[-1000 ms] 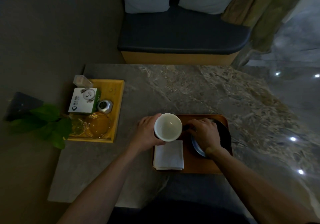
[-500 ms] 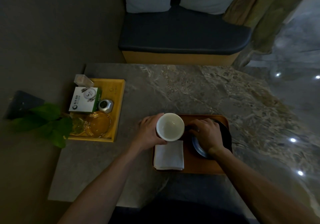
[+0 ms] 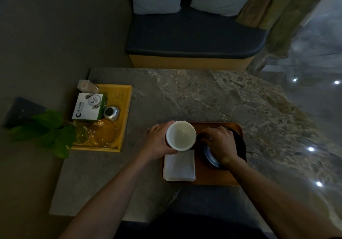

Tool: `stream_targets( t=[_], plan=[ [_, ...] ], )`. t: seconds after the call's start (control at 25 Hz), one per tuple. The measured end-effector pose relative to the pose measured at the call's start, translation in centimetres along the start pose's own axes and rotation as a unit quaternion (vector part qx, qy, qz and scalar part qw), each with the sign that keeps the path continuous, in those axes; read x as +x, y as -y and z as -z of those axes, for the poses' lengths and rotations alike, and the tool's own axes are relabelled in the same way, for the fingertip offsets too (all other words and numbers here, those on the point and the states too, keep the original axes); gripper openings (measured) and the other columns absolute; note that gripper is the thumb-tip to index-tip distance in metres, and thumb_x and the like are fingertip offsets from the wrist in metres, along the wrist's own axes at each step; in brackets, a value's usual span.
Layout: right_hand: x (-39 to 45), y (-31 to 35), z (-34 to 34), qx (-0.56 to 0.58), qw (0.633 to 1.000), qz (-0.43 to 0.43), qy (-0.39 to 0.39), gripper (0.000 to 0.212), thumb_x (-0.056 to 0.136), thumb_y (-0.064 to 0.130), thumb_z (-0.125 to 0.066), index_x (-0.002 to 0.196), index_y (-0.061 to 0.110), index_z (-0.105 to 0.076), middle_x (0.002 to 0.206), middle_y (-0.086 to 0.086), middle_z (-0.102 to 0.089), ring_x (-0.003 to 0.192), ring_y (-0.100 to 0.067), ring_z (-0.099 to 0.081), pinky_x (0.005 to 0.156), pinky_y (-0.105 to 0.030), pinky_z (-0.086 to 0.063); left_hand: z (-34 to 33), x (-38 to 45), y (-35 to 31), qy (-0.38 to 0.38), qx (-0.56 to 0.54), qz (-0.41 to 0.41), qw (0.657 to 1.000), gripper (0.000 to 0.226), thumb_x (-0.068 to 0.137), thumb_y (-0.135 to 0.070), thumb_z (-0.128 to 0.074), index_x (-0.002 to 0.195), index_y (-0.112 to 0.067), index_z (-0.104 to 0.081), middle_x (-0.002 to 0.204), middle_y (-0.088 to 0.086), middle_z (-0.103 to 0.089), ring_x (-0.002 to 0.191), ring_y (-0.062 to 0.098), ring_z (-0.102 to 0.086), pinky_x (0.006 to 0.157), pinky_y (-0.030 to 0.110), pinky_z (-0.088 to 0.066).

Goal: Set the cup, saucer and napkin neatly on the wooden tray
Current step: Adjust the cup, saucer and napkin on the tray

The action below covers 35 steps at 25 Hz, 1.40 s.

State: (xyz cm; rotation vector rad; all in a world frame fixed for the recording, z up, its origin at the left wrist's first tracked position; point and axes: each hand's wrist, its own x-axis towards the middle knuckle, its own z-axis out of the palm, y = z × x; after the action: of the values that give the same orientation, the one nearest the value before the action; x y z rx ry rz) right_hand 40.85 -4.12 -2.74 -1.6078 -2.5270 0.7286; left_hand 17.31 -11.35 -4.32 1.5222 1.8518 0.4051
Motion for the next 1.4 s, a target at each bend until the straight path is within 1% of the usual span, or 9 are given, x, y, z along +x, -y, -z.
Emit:
stream_targets(
  t=[0.12,0.52,0.76,0.88,0.96,1.04,1.12,1.2,1.4],
  plan=[
    [0.0,0.0,-0.1,0.001,1.0,0.003,-0.003,0.019,0.088,0.028,-0.064,0.107,0.029,-0.066,0.101,0.004,-0.071,0.099,-0.023,-0.057,0.085,-0.044,-0.043,0.2,-0.1,-0.1,0.003,0.006,0.002,1.0,0.109,0.05,-0.044,-0.087,0.14,-0.046,-0.026,0.141,-0.01,-0.047,0.134,0.02,-0.035,0.11,0.05,-0.028],
    [-0.5,-0.3,-1.0,0.001,0.998,0.001,-0.057,0.016,0.083,0.025,-0.071,0.098,0.03,-0.07,0.089,0.005,-0.073,0.088,-0.023,-0.059,0.076,-0.043,-0.045,0.0,-0.1,-0.1,0.007,0.004,0.013,1.0,0.11,0.052,-0.042,-0.088,0.143,-0.042,-0.027,0.142,-0.01,-0.045,0.135,0.02,-0.033,0.109,0.048,-0.028],
    [-0.6,-0.4,-1.7,0.011,0.998,-0.02,-0.059,0.019,0.086,0.027,-0.067,0.105,0.031,-0.068,0.095,0.006,-0.072,0.094,-0.021,-0.058,0.078,-0.044,-0.045,-0.5,-0.4,0.0,0.004,-0.032,0.025,0.999,0.113,0.053,-0.037,-0.09,0.146,-0.037,-0.027,0.146,-0.01,-0.044,0.137,0.018,-0.033,0.112,0.049,-0.029],
    [-0.6,-0.3,-1.7,0.012,0.999,-0.033,-0.025,0.029,0.089,0.035,-0.061,0.118,0.031,-0.062,0.11,0.004,-0.07,0.108,-0.021,-0.056,0.088,-0.046,-0.045,-0.8,-0.7,0.0,-0.007,-0.059,0.039,0.997,0.116,0.053,-0.036,-0.09,0.148,-0.035,-0.024,0.148,-0.007,-0.041,0.138,0.021,-0.032,0.111,0.052,-0.032],
    [-1.0,-0.3,-1.8,0.004,0.998,-0.057,0.001,0.047,0.089,0.042,-0.06,0.133,0.029,-0.051,0.128,0.001,-0.062,0.125,-0.023,-0.047,0.098,-0.048,-0.04,-1.0,-1.1,0.0,-0.006,-0.066,0.058,0.996,0.121,0.053,-0.037,-0.09,0.15,-0.034,-0.018,0.151,-0.004,-0.037,0.14,0.023,-0.029,0.111,0.052,-0.031],
    [-2.1,-0.5,-2.1,-0.006,0.997,-0.074,0.014,0.058,0.089,0.048,-0.058,0.141,0.028,-0.042,0.14,0.001,-0.053,0.134,-0.023,-0.037,0.106,-0.049,-0.034,-1.4,-1.6,0.2,-0.008,-0.088,0.08,0.993,0.124,0.053,-0.039,-0.089,0.151,-0.036,-0.013,0.153,-0.003,-0.034,0.141,0.021,-0.028,0.111,0.052,-0.032],
    [-3.6,-0.9,-2.4,-0.022,0.997,-0.067,0.012,0.058,0.089,0.052,-0.056,0.14,0.029,-0.042,0.143,0.002,-0.05,0.137,-0.022,-0.034,0.108,-0.048,-0.03,-1.9,-2.7,0.5,-0.028,-0.132,0.11,0.985,0.12,0.056,-0.036,-0.088,0.15,-0.038,-0.014,0.154,-0.002,-0.032,0.141,0.021,-0.028,0.111,0.05,-0.034],
    [-5.3,-1.4,-2.7,-0.037,0.998,-0.049,0.002,0.055,0.088,0.054,-0.055,0.137,0.03,-0.046,0.142,0.003,-0.051,0.136,-0.021,-0.035,0.108,-0.046,-0.029,-2.7,-4.0,0.4,-0.057,-0.16,0.139,0.976,0.109,0.062,-0.029,-0.088,0.149,-0.033,-0.022,0.154,0.0,-0.033,0.14,0.021,-0.031,0.11,0.047,-0.036],
    [-9.4,-2.6,-3.0,-0.075,0.997,-0.021,-0.012,0.042,0.086,0.051,-0.059,0.123,0.029,-0.06,0.129,0.002,-0.062,0.128,-0.024,-0.047,0.101,-0.048,-0.038,-5.3,-7.4,-0.3,-0.114,-0.164,0.158,0.967,0.065,0.078,-0.029,-0.079,0.134,-0.022,-0.047,0.137,0.004,-0.051,0.123,0.019,-0.049,0.099,0.041,-0.047]
  ],
)
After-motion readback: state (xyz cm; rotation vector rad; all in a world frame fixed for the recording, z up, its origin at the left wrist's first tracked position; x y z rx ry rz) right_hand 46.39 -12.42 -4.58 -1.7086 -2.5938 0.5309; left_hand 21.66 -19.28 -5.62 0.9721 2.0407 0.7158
